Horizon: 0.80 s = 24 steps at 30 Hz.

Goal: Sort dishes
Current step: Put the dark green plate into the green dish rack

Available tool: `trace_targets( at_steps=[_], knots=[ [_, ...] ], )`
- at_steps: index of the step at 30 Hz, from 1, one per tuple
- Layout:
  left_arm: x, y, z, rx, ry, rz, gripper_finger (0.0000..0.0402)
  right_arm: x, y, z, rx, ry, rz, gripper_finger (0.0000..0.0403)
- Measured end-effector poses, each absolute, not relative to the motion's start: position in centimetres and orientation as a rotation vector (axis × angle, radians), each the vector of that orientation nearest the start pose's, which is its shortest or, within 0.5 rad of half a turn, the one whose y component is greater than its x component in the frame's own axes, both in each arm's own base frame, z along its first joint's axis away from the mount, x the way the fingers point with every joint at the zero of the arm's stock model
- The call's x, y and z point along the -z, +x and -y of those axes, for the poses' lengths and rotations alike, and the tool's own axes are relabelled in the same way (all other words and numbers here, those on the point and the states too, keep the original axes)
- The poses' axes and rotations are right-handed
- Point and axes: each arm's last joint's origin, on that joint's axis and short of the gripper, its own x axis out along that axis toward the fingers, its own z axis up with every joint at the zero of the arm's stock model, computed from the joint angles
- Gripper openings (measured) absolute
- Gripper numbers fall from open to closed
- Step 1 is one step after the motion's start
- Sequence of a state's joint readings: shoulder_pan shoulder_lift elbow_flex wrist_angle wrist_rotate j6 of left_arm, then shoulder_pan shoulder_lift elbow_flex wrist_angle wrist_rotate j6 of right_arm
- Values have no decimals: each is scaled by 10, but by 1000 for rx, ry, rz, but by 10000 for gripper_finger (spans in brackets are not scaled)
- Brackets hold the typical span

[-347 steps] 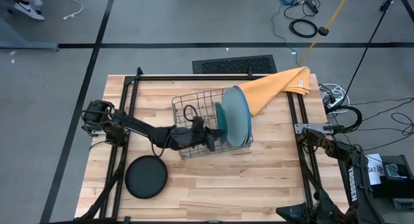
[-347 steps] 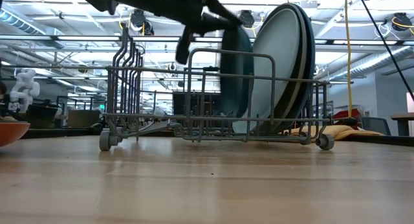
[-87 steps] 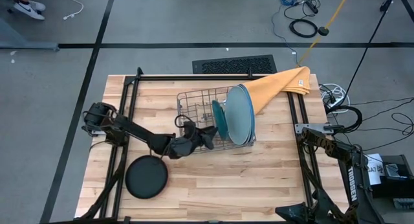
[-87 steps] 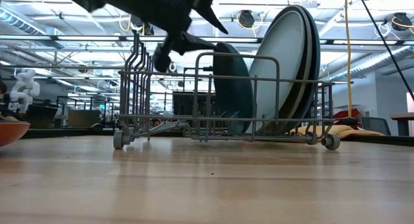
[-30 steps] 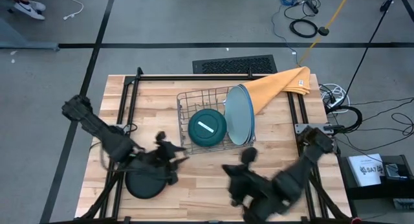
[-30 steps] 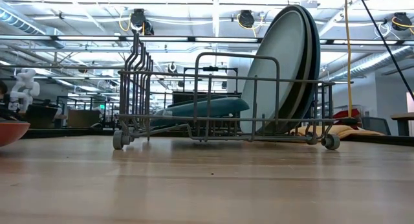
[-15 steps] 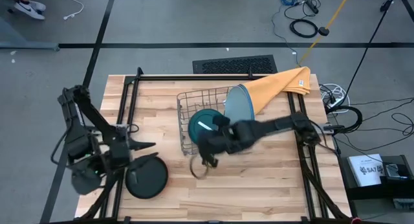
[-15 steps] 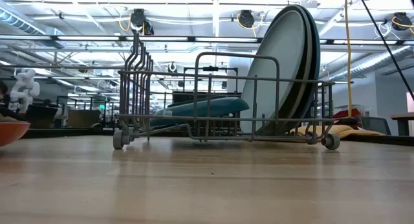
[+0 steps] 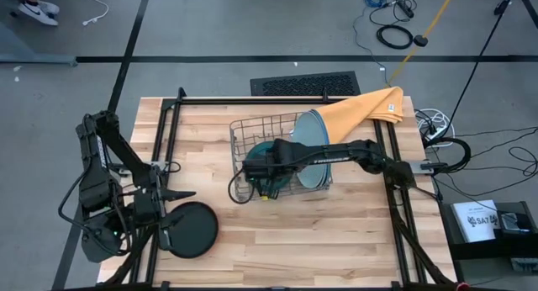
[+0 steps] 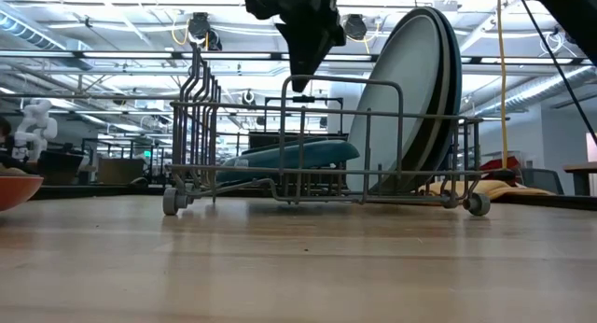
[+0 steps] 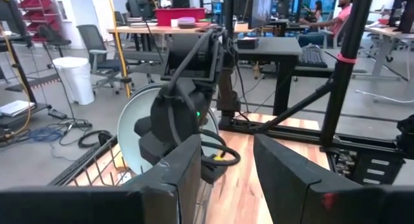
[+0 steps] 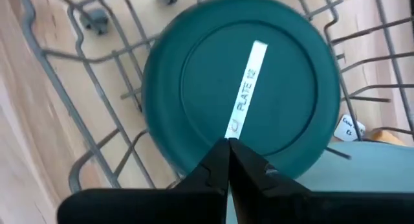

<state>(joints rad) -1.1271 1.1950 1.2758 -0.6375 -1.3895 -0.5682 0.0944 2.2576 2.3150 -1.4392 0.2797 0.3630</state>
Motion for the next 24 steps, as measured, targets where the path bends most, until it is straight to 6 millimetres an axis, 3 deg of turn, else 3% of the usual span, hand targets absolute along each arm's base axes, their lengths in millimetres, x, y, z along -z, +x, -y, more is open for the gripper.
trace_targets(
  at_steps=[6, 10, 16, 24],
  knots=[
    [-390, 122, 190, -296, -34, -88, 145, -279, 445, -25, 451, 43, -1360, 0],
    [-388, 123, 191, -296, -28, -90, 145, -284, 446, -35, 447, -29, -1308, 0],
    [-382, 130, 187, -336, -13, -96, 145, -338, 426, -59, 448, -85, -1072, 0],
    [-373, 154, 184, -361, -19, -153, 145, -398, 376, -96, 440, -100, -887, 0]
  ],
)
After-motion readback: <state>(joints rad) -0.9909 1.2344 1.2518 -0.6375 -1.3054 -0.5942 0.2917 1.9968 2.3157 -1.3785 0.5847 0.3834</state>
